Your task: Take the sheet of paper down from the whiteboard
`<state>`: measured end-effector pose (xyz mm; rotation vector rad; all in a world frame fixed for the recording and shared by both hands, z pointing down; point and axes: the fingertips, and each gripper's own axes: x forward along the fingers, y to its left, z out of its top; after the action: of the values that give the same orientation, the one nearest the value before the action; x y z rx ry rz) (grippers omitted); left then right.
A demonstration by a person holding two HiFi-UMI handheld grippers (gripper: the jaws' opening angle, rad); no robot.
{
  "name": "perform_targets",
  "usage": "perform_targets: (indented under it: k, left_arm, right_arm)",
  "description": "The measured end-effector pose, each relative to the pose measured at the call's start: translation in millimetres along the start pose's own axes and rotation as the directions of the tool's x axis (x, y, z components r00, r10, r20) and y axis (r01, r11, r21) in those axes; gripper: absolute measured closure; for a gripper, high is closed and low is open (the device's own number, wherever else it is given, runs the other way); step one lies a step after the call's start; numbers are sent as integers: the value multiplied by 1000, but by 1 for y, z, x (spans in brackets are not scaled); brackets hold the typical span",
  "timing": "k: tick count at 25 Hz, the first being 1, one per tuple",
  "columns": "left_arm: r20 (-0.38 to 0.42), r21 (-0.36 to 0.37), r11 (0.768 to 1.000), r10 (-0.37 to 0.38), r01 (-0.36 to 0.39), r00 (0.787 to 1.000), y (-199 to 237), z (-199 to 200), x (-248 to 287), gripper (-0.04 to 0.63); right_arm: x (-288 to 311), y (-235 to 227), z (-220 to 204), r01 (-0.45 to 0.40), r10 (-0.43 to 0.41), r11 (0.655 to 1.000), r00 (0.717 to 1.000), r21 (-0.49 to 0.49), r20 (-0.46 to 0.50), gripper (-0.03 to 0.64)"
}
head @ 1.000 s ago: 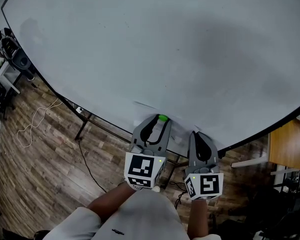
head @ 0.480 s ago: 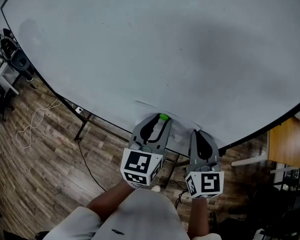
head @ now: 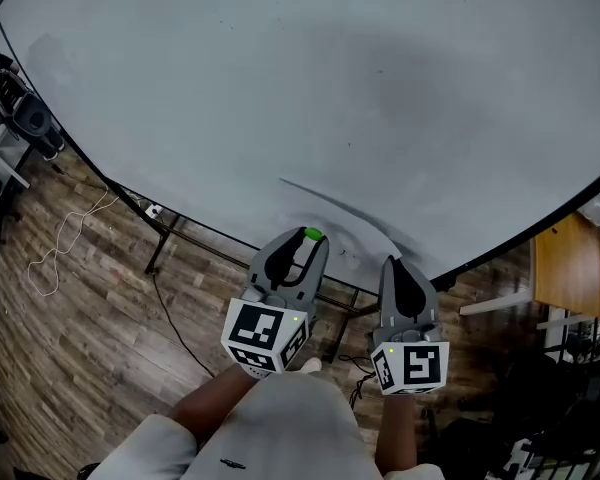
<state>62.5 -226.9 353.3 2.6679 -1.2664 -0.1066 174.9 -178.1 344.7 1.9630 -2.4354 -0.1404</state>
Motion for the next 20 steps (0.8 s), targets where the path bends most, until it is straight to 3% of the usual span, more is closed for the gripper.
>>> perform_targets:
  k: [9, 20]
  left_arm:
    - [0, -8, 999, -36, 36, 999, 10, -2, -53, 472]
    - [0, 10, 994, -111, 111, 994, 18, -6, -98, 472]
  right_arm:
    - [-47, 11, 0, 117, -117, 993, 993, 19, 12, 607]
    - [-107, 22, -1, 270, -270, 963, 962, 20, 27, 606]
